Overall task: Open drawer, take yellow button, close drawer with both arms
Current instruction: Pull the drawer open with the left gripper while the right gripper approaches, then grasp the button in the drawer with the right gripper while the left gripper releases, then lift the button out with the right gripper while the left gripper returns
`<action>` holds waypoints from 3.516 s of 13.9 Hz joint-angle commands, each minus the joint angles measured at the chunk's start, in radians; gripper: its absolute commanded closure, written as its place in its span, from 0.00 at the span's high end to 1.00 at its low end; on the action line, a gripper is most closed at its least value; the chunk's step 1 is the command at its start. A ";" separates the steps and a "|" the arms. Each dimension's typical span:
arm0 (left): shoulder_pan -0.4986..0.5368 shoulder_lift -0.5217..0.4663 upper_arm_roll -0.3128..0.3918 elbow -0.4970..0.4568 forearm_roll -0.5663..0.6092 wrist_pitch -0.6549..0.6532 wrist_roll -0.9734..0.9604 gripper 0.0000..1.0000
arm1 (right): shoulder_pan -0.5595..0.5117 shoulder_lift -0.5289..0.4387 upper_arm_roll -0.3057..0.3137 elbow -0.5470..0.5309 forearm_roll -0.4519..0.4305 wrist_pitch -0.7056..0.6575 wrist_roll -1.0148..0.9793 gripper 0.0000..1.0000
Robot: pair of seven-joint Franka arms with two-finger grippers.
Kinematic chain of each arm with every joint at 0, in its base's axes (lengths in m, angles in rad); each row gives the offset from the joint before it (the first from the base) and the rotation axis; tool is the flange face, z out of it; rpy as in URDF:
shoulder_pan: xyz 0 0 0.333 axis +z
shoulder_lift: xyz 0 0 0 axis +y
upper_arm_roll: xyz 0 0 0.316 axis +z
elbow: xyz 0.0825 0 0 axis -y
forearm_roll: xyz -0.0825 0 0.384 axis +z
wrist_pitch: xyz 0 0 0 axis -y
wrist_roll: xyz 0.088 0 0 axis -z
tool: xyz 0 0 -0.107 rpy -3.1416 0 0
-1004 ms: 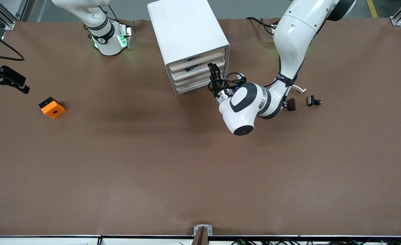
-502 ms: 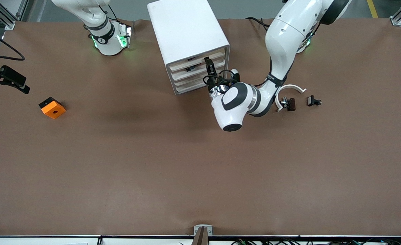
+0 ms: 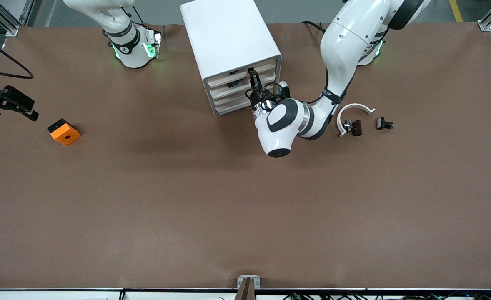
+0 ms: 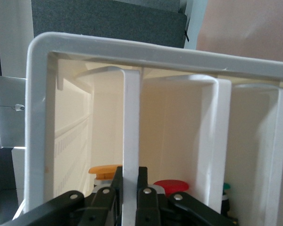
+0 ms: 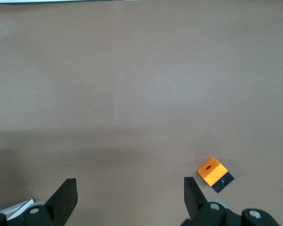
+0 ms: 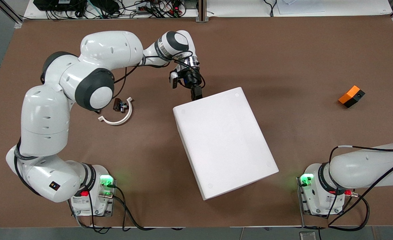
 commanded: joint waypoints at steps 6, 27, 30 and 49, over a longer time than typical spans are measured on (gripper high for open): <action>0.120 0.034 0.052 0.083 -0.003 0.002 0.082 0.00 | 0.132 0.113 -0.002 0.062 -0.013 0.045 0.180 1.00; 0.197 -0.055 0.498 0.257 0.044 0.062 0.640 1.00 | 0.748 0.394 -0.001 0.096 0.073 0.258 1.582 1.00; 0.195 -0.098 0.506 0.255 0.246 0.061 0.695 1.00 | 0.794 0.394 -0.002 0.087 0.107 0.249 1.622 1.00; 0.134 -0.345 0.468 0.168 0.673 0.210 1.811 1.00 | 0.893 0.391 0.007 -0.020 0.119 0.240 1.559 1.00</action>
